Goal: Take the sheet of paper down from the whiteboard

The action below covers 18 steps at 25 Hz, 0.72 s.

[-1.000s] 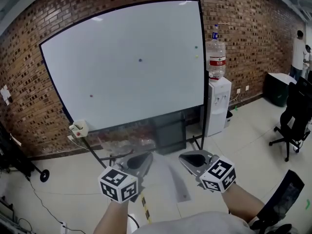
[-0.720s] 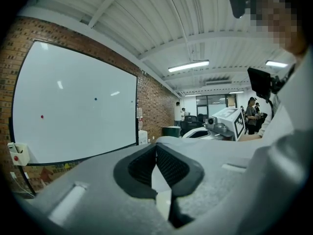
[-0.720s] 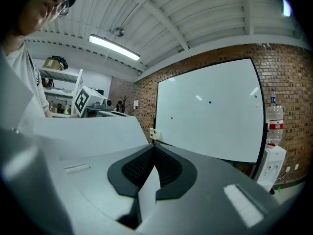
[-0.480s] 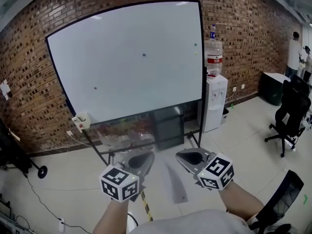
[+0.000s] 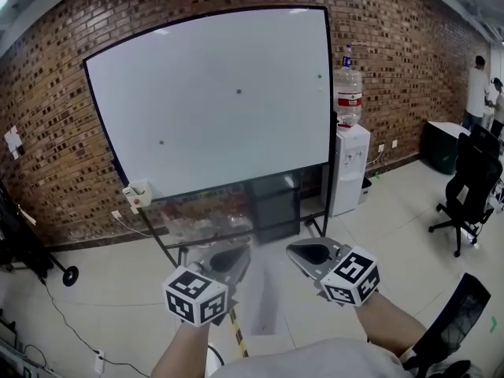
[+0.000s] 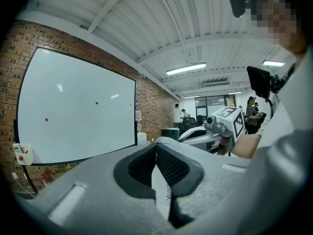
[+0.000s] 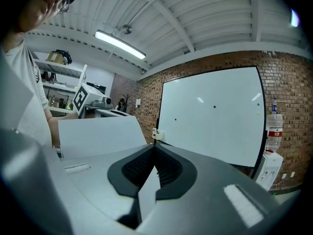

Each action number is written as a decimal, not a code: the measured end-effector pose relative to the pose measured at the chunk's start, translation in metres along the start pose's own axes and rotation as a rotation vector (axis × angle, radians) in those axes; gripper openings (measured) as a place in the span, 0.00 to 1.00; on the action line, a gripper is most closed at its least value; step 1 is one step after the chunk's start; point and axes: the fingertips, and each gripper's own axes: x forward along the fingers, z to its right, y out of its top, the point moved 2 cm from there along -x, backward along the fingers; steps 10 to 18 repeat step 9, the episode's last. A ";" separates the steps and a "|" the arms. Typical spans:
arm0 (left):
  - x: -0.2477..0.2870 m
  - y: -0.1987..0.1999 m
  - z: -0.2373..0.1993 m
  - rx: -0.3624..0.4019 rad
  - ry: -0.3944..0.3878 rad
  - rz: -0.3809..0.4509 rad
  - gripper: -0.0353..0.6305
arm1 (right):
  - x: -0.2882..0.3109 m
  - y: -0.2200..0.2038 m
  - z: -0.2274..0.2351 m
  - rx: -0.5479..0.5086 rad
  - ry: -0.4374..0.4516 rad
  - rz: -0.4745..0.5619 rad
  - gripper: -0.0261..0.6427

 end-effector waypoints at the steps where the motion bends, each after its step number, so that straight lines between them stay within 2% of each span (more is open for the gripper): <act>1: -0.001 0.000 0.000 -0.001 0.001 0.000 0.06 | 0.000 0.001 -0.001 -0.001 0.001 0.000 0.04; 18: -0.008 -0.001 0.002 0.001 0.000 -0.001 0.06 | 0.002 0.003 -0.011 -0.014 0.014 -0.010 0.04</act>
